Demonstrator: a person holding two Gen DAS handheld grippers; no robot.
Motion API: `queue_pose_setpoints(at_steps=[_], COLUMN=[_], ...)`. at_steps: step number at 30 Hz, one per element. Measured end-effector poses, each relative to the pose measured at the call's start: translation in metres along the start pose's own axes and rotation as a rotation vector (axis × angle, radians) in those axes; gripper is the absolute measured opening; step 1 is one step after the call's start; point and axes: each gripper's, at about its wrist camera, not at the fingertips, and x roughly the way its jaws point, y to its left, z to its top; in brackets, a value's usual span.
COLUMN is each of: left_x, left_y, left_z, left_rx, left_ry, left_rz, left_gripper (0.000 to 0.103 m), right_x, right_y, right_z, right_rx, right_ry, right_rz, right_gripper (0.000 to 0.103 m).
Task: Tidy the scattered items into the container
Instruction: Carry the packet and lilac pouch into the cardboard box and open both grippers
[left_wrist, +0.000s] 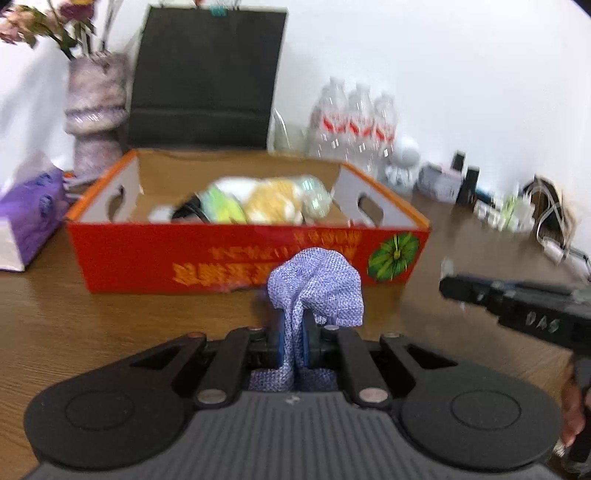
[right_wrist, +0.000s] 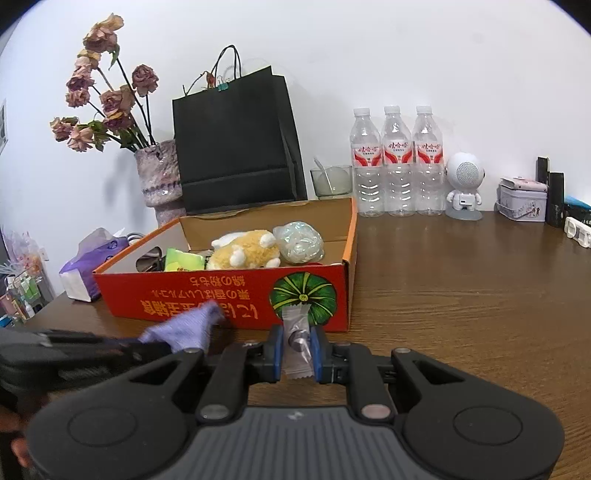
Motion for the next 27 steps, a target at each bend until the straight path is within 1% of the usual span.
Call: queue_pose_setpoints(at_steps=[2, 6, 9, 12, 19, 23, 27], left_x=[-0.013, -0.030, -0.038, -0.040, -0.030, -0.017, 0.000], left_y=[0.005, 0.014, 0.020, 0.027, 0.042, 0.052, 0.061], left_z=[0.003, 0.015, 0.027, 0.039, 0.068, 0.078, 0.090], left_rx=[-0.005, -0.006, -0.002, -0.001, -0.019, -0.056, -0.073], left_ry=[-0.030, -0.086, -0.121, -0.141, -0.165, -0.180, -0.177], left_rz=[0.001, 0.015, 0.018, 0.021, 0.031, 0.029, 0.040], left_gripper=[0.009, 0.009, 0.009, 0.009, 0.009, 0.009, 0.009], right_x=[-0.001, -0.006, -0.009, -0.002, 0.023, 0.043, 0.066], right_y=[0.003, 0.021, 0.034, 0.045, 0.065, 0.073, 0.074], right_z=[0.001, 0.007, 0.019, 0.031, 0.060, 0.077, 0.088], right_rx=[0.000, -0.043, -0.056, -0.067, -0.076, -0.056, -0.032], right_ry=[-0.005, -0.040, -0.067, -0.067, -0.058, -0.066, -0.060], right_rz=[0.010, 0.000, 0.016, 0.014, -0.020, -0.026, -0.024], right_gripper=[0.015, 0.015, 0.015, 0.015, 0.015, 0.015, 0.015])
